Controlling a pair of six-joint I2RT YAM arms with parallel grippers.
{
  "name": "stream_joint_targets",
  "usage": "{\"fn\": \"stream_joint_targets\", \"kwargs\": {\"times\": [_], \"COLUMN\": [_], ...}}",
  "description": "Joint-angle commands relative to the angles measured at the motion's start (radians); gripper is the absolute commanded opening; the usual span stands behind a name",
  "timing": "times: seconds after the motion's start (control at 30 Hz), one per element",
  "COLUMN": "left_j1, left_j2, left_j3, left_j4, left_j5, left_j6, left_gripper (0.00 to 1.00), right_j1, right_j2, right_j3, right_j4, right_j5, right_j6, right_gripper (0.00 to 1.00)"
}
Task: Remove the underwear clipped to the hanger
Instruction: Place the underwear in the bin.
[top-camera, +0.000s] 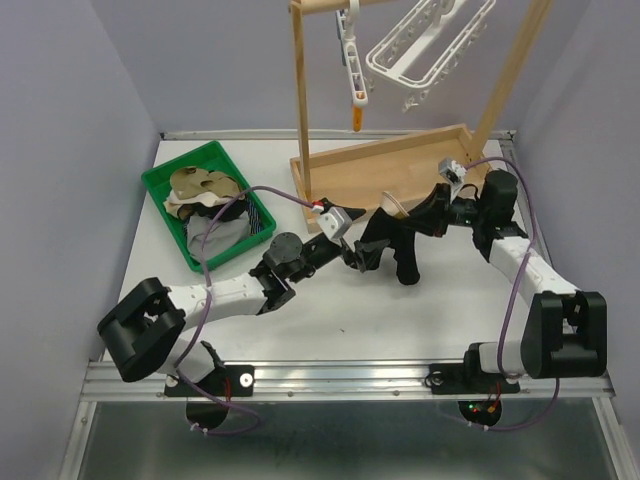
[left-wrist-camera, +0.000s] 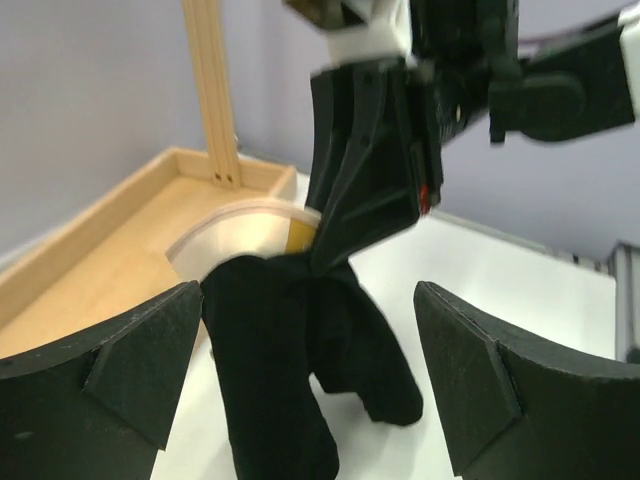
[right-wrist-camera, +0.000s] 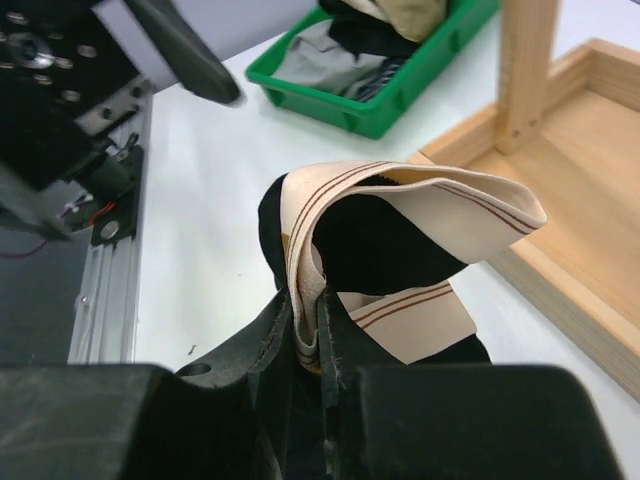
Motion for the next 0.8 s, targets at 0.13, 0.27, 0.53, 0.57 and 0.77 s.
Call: {"fn": "stream_joint_targets", "kwargs": {"times": [0.13,0.27,0.53,0.57,0.77], "left_j1": [0.051,0.052,0.052,0.051,0.051], "left_j2": [-0.173,-0.173,-0.091,-0.085,-0.100], "left_j3": [-0.172,-0.241,-0.278,-0.280,-0.304], "left_j4": [0.067,0.179,0.220,0.219,0.146], "left_j5": [0.159,0.206,0.295,0.302,0.240], "left_j6": [-0.231,-0.359,-0.362,-0.360,-0.310], "left_gripper": [0.99,0.99,0.95,0.92,0.76], "right_j1": [0.096,0.167,0.264,0.264,0.264], "right_j2": [-0.110,-0.112,-0.097,-0.095,-0.093], "right_j3": [-0.086,-0.094,-0.070,-0.066,-0.056], "right_j4": [0.020,0.017,0.018,0.020,0.017], "right_j5": [-0.093,-0.087,-0.058,-0.058,-0.064], "right_j6": [-0.028,-0.020,-0.016,-0.016,0.029], "right_gripper": [0.17,0.17,0.17,0.17,0.17]}}
